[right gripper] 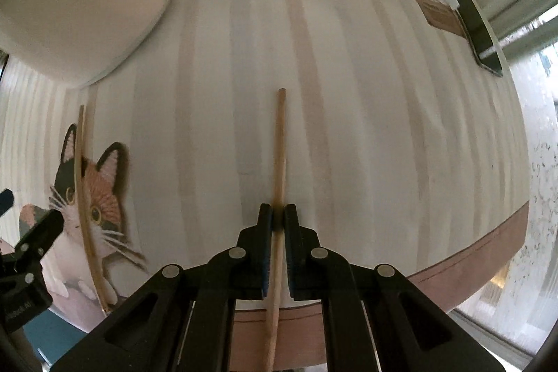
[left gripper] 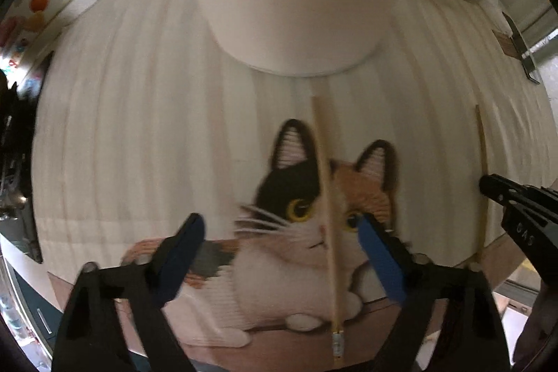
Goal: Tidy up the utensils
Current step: 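Adjust the left tool's grip on its chopstick, holding it upright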
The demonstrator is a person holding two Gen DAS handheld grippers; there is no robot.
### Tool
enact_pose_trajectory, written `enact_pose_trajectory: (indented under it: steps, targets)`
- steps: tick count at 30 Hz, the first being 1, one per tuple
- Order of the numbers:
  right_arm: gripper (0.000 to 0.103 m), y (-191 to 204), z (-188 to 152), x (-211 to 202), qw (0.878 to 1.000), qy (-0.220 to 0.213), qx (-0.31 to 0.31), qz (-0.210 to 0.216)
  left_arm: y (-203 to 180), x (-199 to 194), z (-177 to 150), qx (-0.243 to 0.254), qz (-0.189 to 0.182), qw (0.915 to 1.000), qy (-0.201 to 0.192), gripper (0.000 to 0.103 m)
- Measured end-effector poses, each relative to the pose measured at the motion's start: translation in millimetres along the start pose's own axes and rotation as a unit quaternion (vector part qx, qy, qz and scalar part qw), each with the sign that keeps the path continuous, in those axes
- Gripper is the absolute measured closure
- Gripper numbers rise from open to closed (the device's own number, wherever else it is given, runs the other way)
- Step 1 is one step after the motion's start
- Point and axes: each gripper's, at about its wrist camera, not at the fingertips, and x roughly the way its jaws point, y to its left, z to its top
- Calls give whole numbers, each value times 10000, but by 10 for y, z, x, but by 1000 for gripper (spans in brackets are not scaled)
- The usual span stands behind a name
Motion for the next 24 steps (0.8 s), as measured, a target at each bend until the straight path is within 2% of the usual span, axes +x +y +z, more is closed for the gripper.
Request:
enact_pose_trajectory:
  steps: [4,6,7,11,12,13,16,24]
  targets:
    - [96,-164,42,-18,9999,23,131,105,-64,110,63,44,-44,9999,137,40]
    - [96,-201,69,-35,9999,31,128,86,-80,163,78,55,-47,9998,205,63]
    - [96,-189,120,-31,9999,34,127,78,-85,187,81,40,-68,9996,258,65]
    - [96,-271,92,-34,10000,36,75,17,-28,156,103,1,-96,9998,195,93]
    - [96,-252,96,-61,10000,34,63,-6,-6,159,108,-15,-81,9998,199,96]
    - [96,-114,146,-58,10000,36,47,-30,17,158,107,-34,-68,9998,196,96]
    - [96,-56,115,-43,10000,47,9,-42,117,163,92,-121,-28,9997,218,96]
    - [96,440,127,4,9992,149,-260,279,425,163,65,-331,-18,9991,276,96]
